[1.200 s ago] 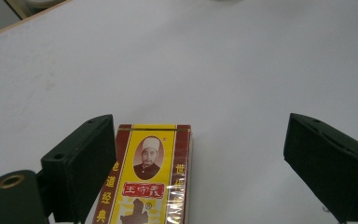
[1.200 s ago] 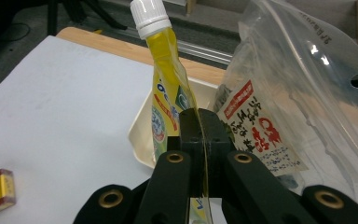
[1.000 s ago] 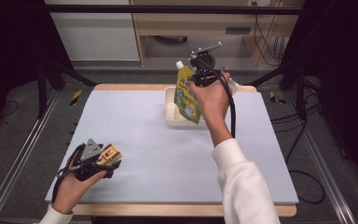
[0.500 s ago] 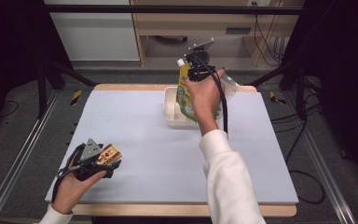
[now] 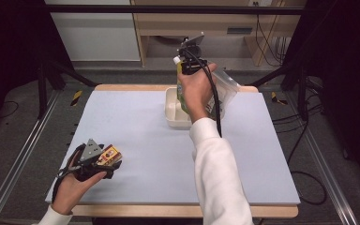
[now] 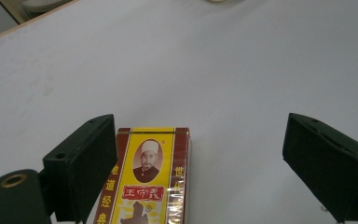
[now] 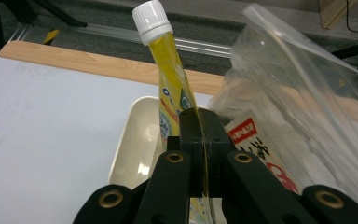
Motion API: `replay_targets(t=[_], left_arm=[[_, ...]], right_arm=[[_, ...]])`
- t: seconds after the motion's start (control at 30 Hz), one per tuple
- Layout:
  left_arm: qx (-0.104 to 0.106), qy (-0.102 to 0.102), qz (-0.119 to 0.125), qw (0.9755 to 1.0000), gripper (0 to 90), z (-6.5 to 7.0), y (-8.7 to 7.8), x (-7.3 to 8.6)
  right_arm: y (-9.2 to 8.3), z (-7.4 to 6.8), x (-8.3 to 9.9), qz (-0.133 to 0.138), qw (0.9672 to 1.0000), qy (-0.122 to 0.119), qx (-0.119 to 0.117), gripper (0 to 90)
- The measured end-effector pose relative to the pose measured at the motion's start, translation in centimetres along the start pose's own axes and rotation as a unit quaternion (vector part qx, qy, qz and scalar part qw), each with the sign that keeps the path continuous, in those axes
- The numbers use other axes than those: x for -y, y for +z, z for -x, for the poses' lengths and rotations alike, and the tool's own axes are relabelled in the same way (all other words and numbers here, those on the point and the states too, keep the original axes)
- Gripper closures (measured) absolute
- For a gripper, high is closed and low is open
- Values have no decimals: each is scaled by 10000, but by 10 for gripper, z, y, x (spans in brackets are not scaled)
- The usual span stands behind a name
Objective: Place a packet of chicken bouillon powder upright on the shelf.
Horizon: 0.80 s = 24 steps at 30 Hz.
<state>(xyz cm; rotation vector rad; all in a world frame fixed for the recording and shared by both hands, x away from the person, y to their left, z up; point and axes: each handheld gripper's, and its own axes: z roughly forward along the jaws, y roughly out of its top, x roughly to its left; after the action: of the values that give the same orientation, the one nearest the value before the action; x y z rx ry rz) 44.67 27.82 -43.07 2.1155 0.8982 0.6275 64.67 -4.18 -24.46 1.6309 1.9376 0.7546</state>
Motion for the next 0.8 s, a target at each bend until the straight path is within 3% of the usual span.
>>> replay_targets(t=[0.2, 0.5, 0.8], left_arm=[[5, -3, -8, 10000, 97, 0, 1, 0], [26, -5, -4, 10000, 97, 0, 1, 0], [34, 12, -33, 10000, 97, 1, 3, 1]], right_arm=[[8, -10, -5, -34, 10000, -28, -55, 900], [16, -15, -7, 41, 9987, 198, -457, 900], [28, -10, 9, 413, 9973, -102, -606, 900]])
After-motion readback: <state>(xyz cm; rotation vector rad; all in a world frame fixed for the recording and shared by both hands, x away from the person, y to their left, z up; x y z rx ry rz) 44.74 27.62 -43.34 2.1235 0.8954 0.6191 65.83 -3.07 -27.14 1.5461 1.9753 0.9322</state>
